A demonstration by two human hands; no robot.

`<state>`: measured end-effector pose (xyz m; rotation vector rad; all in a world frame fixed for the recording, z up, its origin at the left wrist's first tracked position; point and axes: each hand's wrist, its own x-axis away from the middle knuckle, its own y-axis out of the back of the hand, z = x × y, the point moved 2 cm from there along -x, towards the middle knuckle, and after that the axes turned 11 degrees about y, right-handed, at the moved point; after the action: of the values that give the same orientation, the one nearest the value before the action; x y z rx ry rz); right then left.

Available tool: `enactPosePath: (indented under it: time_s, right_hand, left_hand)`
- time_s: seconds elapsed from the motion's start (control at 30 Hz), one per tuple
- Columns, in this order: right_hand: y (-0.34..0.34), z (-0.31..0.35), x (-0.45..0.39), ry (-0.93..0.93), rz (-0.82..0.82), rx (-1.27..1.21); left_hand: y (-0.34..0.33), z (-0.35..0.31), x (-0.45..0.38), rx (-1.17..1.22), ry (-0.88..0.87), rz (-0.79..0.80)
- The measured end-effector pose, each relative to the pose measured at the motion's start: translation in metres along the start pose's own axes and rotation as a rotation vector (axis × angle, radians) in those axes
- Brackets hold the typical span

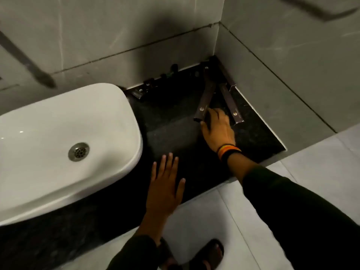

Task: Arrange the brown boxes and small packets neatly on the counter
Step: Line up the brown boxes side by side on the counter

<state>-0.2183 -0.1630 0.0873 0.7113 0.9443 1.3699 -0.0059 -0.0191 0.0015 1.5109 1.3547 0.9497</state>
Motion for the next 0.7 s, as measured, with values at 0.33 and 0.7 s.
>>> enactPosePath:
  time_s: [0.33,0.7]
  right_hand:
    - [-0.030,0.005,-0.072,-0.434,-0.056,-0.073]
    - [-0.025,0.021,0.092,-0.279,-0.124,-0.383]
  left_hand:
    - [-0.003,0.006,-0.008,-0.001,0.032,0.031]
    - [0.000,0.003,-0.009,-0.027,0.009,0.001]
